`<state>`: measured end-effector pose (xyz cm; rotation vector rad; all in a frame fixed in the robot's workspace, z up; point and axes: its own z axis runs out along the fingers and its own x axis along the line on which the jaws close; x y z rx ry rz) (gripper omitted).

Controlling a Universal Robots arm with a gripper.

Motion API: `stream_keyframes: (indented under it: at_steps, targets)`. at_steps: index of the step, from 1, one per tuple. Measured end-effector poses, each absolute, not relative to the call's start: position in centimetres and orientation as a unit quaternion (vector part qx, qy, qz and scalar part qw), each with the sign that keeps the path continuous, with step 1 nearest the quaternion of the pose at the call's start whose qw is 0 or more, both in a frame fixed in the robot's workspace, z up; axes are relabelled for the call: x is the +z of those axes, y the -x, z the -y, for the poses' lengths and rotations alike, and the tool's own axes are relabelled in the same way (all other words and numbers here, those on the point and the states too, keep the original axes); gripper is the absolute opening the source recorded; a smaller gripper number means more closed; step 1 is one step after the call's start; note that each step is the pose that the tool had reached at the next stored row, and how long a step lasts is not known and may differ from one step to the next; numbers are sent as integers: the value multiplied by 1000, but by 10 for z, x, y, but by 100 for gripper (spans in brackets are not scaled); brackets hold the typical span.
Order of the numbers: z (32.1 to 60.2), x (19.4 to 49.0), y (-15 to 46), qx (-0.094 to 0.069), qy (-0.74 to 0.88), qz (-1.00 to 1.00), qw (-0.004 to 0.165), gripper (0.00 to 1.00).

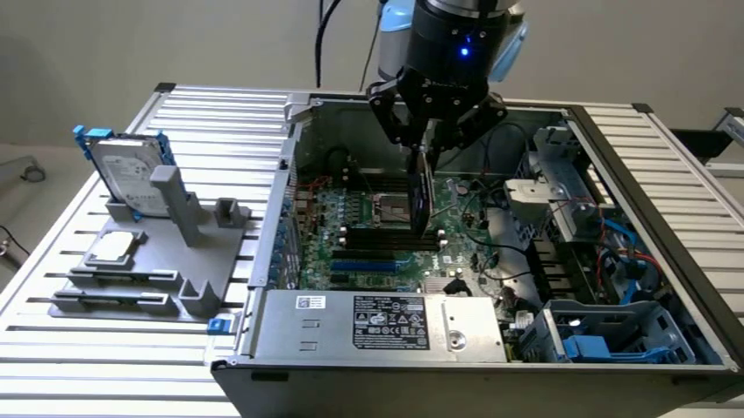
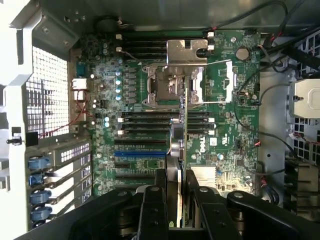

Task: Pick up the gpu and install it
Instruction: 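Insert the gpu into the slot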

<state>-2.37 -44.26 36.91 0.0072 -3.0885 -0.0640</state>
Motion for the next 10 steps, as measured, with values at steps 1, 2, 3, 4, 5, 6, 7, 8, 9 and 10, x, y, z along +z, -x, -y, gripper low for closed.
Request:
stream_keyframes:
  at_steps: [1, 2, 3, 4, 5, 6, 7, 8, 9, 10]
  targets:
    - [443, 368, 24, -20, -11, 999, 26, 26]
    - [443, 367, 24, -20, -21, 999, 27, 26]
    - [443, 366, 24, -20, -30, 999, 27, 26]
    - [443, 365, 24, -20, -39, 999, 27, 26]
    - [443, 364, 24, -20, -48, 998, 27, 26]
    - [443, 363, 24, -20, -57, 998, 27, 26]
    - [443, 362, 24, -20, -66, 997, 27, 26]
    - [443, 362, 24, -20, -75, 997, 27, 26]
    - [443, 360, 24, -20, -84, 996, 27, 26]
    - [443, 360, 24, -20, -93, 995, 27, 26]
